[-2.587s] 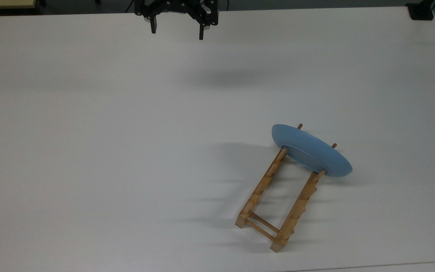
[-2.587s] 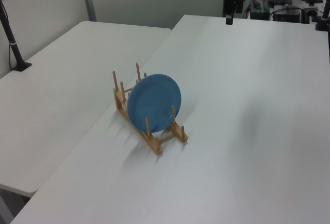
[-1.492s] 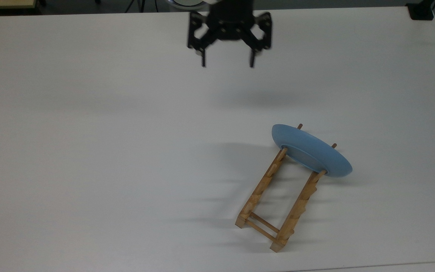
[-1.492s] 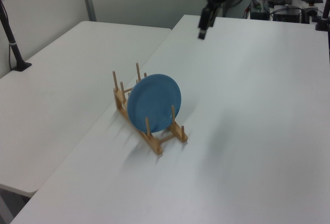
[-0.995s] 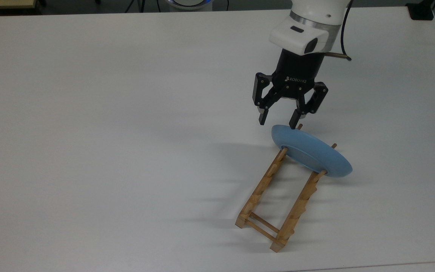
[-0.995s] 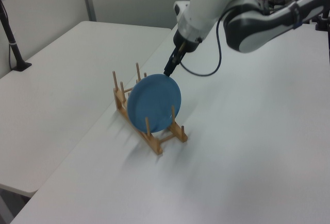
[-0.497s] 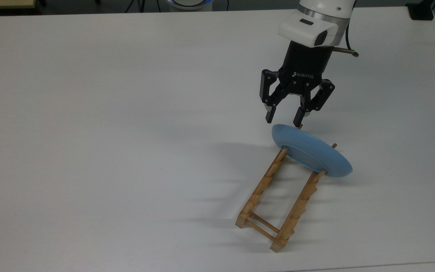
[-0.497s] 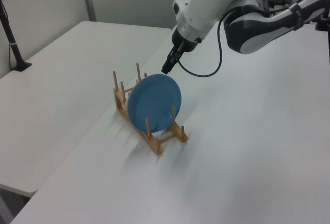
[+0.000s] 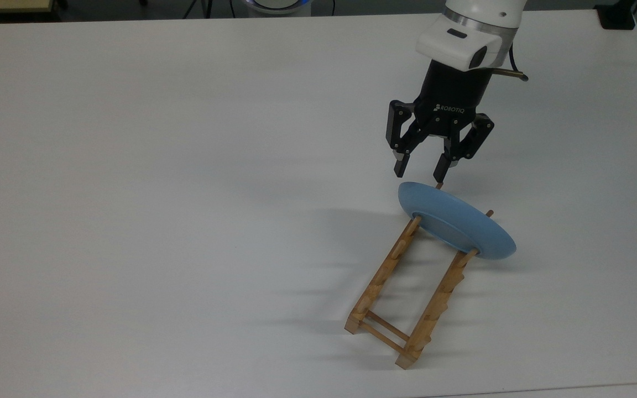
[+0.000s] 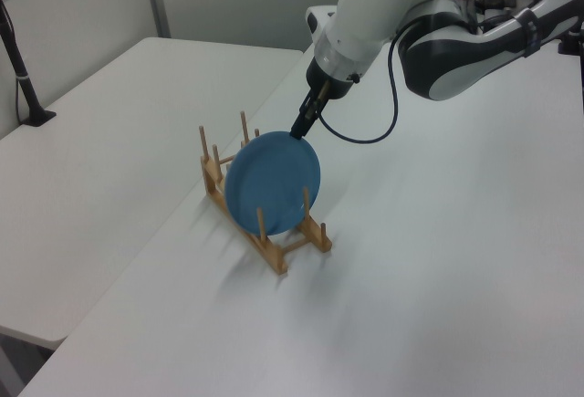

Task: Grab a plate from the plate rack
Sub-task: 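Lower the gripper onto the plate rim and close on it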

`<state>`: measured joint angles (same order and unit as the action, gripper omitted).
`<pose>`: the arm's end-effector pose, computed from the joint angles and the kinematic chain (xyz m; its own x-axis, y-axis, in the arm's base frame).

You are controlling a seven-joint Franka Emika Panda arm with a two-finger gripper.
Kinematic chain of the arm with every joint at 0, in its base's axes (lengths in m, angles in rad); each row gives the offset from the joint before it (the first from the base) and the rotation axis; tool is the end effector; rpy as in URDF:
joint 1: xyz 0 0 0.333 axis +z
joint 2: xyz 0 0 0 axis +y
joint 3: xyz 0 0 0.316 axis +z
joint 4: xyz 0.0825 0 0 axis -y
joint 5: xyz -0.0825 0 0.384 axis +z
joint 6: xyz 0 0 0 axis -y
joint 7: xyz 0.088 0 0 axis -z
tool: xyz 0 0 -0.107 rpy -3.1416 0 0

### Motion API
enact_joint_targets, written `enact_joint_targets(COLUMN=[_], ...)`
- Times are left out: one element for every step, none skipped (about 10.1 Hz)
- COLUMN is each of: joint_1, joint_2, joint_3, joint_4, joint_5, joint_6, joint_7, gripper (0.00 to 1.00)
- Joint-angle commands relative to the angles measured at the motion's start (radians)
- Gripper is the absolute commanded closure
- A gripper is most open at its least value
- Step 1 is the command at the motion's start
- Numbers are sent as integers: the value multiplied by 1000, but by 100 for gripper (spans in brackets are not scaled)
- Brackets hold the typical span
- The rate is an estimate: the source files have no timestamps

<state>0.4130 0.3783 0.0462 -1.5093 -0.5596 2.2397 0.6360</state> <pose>0.6409 0.2939 0.4891 0.8535 0.1433 0.5009 0.0226 -0.9707 0.2392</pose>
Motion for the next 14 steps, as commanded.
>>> enact_joint_targets(joint_1=[9,9,9,9,9,7,7,6,-2,-6,-31,-61,-101,-144], joint_2=[23,37,37,37,37,37,36,24,-16,-59,-90,-96,-104,-105], joint_3=[-2,-2,-2,-2,-2,-2,-3,-3,-5,-11,-11,-6,-9,-12], joint_4=[-3,1,1,1,1,1,1,1,1,-2,-6,-5,-6,-3], joint_5=[-19,-22,-25,-26,-28,-45,-62,-74,-77,-71,-53,-7,121,251], joint_6=[-17,-15,-14,-9,9,18,21,21,14,6,-18,-61,-89,-153], joint_7=[-12,-12,-12,-12,-12,-12,-12,-13,-19,-44,-65,-100,-198,-334], gripper=[39,48,65,82,90,97,100,100,100,100,100,100,100,100])
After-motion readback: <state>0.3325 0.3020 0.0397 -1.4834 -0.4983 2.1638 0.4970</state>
